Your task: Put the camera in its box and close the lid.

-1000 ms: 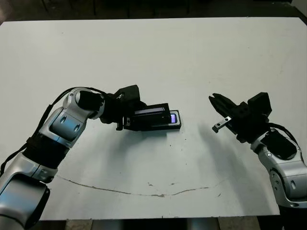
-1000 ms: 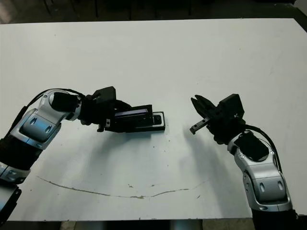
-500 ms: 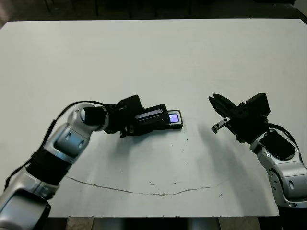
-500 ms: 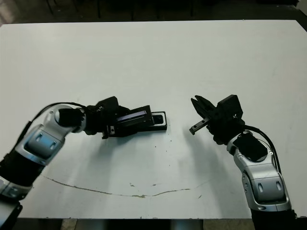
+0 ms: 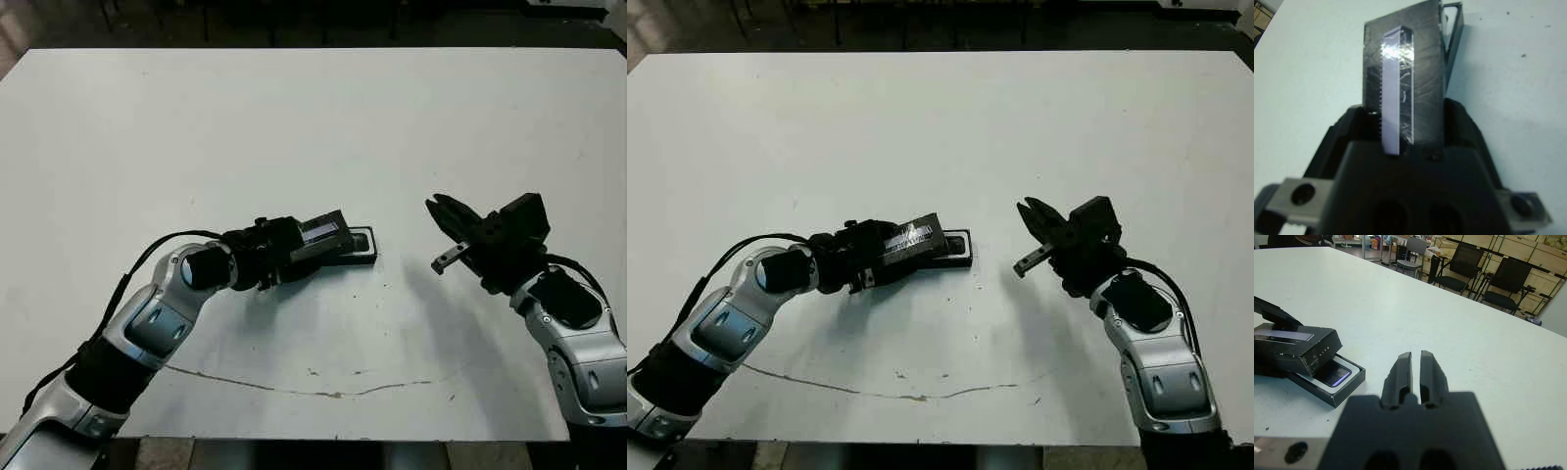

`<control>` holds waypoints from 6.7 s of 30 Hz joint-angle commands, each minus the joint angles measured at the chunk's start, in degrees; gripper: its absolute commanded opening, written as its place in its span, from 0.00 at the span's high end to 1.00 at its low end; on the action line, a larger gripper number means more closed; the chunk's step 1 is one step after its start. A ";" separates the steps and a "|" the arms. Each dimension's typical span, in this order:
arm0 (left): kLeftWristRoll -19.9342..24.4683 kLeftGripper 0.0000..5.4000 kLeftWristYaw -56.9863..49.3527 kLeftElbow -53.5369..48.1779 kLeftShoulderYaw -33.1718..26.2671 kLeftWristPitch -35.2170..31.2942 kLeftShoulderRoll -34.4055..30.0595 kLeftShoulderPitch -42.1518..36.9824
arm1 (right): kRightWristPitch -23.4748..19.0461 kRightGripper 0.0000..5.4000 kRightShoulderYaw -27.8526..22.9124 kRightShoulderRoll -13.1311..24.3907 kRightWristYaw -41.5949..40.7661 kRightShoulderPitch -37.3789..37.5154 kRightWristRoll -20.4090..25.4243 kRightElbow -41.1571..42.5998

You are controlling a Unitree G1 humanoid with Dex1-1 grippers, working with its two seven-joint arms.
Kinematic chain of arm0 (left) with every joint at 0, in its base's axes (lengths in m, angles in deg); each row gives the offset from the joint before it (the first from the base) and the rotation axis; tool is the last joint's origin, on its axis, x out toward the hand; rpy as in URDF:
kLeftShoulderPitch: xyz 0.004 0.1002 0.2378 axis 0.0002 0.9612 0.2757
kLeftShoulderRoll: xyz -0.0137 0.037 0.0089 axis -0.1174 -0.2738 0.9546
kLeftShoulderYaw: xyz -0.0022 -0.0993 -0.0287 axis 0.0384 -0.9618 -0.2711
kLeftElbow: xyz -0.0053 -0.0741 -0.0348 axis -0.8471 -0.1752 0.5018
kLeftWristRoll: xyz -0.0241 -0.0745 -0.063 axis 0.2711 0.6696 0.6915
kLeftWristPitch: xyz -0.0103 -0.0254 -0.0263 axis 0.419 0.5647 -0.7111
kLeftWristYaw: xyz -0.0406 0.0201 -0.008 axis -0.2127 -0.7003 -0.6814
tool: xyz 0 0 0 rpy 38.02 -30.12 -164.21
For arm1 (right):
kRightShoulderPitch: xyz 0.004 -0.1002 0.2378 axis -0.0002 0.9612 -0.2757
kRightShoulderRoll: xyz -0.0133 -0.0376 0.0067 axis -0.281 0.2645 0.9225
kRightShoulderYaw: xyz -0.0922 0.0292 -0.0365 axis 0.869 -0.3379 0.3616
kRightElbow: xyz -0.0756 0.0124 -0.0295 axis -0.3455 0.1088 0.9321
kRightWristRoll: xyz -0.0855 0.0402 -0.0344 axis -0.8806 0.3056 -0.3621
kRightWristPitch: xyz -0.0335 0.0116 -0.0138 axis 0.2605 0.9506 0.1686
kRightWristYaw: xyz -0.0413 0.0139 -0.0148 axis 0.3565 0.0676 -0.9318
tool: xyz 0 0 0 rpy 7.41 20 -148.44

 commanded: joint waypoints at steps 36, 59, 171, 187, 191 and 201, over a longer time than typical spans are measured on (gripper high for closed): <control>5.61 0.49 18.29 38.06 -2.48 16.63 3.90 -14.18 | -1.23 1.00 -1.91 1.48 -1.37 3.02 1.39 1.69; 5.09 0.49 18.18 38.37 -0.97 14.84 13.02 -13.91 | -2.26 1.00 -2.12 2.28 -1.24 3.03 0.95 2.43; 19.18 0.50 -27.52 -11.07 -15.37 -0.90 24.49 10.70 | 0.43 1.00 -1.91 1.32 -0.10 1.33 1.62 -0.35; 11.40 0.99 -28.17 -2.74 -8.99 -17.47 22.19 14.44 | 0.35 1.00 -1.90 0.08 0.62 2.39 2.03 0.56; 11.64 0.99 -27.39 -3.92 -9.62 -22.54 20.94 15.91 | -0.38 1.00 -1.80 0.08 0.85 2.40 1.96 0.99; 14.78 0.99 -23.02 -9.79 -12.17 -16.13 17.49 20.46 | 0.41 1.00 -1.32 -0.08 1.23 2.12 1.58 0.79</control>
